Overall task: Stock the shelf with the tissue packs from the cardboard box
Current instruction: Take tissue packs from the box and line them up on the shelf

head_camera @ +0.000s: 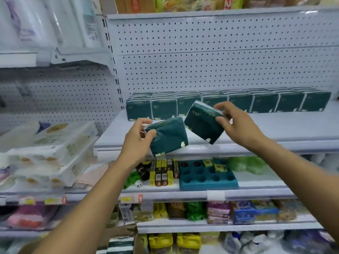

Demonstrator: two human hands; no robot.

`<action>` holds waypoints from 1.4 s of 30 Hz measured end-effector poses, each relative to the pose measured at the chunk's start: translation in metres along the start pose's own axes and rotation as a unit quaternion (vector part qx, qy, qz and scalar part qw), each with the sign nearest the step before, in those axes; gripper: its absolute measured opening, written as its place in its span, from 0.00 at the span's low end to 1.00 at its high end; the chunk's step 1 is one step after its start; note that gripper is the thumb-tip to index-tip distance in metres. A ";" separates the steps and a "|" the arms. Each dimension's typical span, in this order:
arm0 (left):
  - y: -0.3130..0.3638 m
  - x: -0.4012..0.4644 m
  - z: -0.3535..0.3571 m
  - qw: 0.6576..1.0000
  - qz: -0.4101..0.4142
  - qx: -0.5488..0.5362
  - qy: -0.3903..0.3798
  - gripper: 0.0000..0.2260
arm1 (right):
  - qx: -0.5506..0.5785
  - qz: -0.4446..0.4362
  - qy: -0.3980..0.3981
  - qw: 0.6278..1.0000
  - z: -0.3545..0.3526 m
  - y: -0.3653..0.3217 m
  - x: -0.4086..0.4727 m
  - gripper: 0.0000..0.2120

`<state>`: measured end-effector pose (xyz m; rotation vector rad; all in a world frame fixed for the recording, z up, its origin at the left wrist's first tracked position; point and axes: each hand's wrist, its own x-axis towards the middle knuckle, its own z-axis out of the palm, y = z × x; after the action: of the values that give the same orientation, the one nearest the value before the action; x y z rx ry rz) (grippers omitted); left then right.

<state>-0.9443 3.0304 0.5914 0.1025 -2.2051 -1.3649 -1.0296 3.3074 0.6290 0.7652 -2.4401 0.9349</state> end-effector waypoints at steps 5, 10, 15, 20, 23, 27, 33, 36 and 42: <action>0.024 0.042 0.061 0.997 0.051 0.061 0.017 0.10 | -0.047 -0.005 -0.030 0.998 -0.028 0.070 0.032 0.14; 0.019 0.070 0.099 0.980 0.069 0.184 -0.007 0.12 | -0.123 -0.018 -0.058 0.991 -0.020 0.111 0.047 0.15; 0.008 0.087 0.111 0.962 0.080 0.255 -0.054 0.14 | -0.151 -0.023 -0.067 0.986 -0.008 0.135 0.057 0.22; 0.001 0.115 0.119 0.954 0.105 0.269 -0.082 0.19 | -0.140 -0.016 -0.053 0.989 -0.003 0.157 0.078 0.20; -0.004 0.130 0.123 0.956 0.100 0.264 -0.083 0.19 | -0.135 -0.029 -0.052 0.989 0.005 0.163 0.093 0.19; -0.013 0.143 0.111 0.963 0.091 0.239 -0.088 0.18 | -0.124 -0.062 -0.052 0.989 0.024 0.162 0.116 0.19; -0.027 0.150 0.069 0.974 0.054 0.201 -0.085 0.18 | -0.129 -0.124 -0.030 0.983 0.071 0.141 0.152 0.16; -0.031 0.152 0.060 0.977 0.053 0.187 -0.092 0.19 | -0.141 -0.167 -0.012 0.976 0.092 0.131 0.168 0.14; -0.033 0.153 0.062 0.978 0.057 0.178 -0.095 0.18 | -0.143 -0.185 0.009 0.972 0.118 0.123 0.189 0.13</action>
<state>-1.1115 3.0132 0.6040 -0.0282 -2.5547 -0.9406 -1.2714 3.2365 0.5931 1.0474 -2.2372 0.4366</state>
